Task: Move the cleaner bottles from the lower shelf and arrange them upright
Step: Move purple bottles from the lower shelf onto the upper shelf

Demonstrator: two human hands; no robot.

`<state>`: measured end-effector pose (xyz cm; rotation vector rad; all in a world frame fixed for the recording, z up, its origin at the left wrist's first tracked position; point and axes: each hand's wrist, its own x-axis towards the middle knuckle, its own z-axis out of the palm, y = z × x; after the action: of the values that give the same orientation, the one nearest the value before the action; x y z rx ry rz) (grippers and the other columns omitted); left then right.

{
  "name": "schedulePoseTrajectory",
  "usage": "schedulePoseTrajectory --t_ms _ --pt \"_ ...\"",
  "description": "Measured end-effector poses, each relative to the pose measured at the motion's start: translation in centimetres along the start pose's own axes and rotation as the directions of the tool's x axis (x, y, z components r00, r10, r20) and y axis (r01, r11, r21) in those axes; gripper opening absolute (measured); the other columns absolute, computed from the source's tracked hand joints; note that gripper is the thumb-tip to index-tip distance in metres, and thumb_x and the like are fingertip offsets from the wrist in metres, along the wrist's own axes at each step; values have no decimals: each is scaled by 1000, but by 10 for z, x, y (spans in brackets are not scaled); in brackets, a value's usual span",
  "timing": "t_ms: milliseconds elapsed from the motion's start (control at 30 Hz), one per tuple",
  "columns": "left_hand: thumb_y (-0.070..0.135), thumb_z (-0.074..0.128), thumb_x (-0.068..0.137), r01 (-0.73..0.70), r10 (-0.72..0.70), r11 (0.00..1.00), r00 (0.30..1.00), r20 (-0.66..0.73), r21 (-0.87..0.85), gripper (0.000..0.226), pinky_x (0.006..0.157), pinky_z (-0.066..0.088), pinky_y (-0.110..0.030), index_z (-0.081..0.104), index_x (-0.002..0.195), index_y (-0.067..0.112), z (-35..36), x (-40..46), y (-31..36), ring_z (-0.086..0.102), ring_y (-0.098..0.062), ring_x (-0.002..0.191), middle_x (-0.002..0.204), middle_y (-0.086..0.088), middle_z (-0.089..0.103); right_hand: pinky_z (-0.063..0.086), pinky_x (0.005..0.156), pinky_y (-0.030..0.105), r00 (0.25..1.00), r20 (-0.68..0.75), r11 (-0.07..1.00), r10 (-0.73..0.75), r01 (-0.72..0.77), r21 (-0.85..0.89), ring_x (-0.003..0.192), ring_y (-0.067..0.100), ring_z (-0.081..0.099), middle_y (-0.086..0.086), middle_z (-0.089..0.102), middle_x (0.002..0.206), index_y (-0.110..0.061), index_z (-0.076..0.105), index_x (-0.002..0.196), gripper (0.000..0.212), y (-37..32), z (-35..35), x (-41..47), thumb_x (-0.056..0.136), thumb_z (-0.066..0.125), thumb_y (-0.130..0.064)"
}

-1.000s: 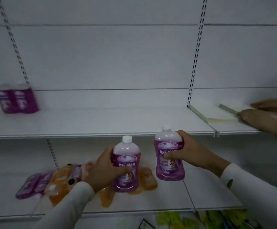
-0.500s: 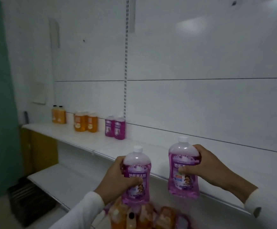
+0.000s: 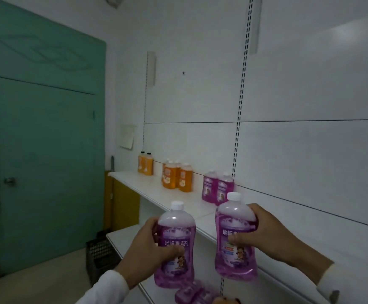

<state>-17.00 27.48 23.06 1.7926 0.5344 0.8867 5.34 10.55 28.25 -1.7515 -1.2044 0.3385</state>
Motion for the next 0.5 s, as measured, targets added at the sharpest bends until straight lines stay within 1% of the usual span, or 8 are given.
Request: schedulePoseTrajectory --t_ms 133,267,333,400,433,500 --pt "15 86 65 -10 10 999 1000 4 -34 59 70 58 -25 50 109 31 -38 41 -19 68 -9 92 106 5 67 59 69 24 1000 -13 999 -14 13 -44 87 8 71 -5 70 103 -27 54 111 64 -8 29 48 60 91 -23" --pt "12 87 61 3 1 996 999 45 -90 65 67 58 -25 52 114 25 -63 98 -40 70 -12 90 105 1 69 59 69 25 997 -79 998 9 -14 -55 87 7 71 -4 70 103 -24 54 113 65 -14 40 86 60 91 -21" --pt "10 88 60 -7 17 994 996 87 -109 67 67 59 -27 53 116 22 -65 130 -50 70 -15 90 106 -1 70 60 72 27 991 -130 998 28 -35 -53 89 9 71 -3 70 105 -24 53 116 68 -12 39 99 60 91 -21" --pt "5 87 60 -14 31 991 992 122 -133 65 67 59 -27 55 114 21 -59 158 -60 71 -15 88 104 -2 71 60 76 32 982 -179 995 66 -79 -66 91 10 71 -3 70 107 -25 53 118 71 -6 35 108 59 92 -23" --pt "4 87 60 -16 36 989 990 137 -148 64 67 59 -27 55 113 20 -55 171 -64 71 -14 87 102 -2 71 60 76 32 976 -200 992 85 -103 -79 91 10 71 -4 70 107 -25 53 118 71 -2 31 113 59 92 -23" --pt "3 87 60 -20 52 984 982 184 -175 63 68 59 -28 56 112 21 -41 198 -72 71 -13 86 102 -3 72 60 72 26 963 -243 983 112 -144 -118 89 8 71 -5 69 106 -26 52 115 67 5 21 123 60 92 -25"
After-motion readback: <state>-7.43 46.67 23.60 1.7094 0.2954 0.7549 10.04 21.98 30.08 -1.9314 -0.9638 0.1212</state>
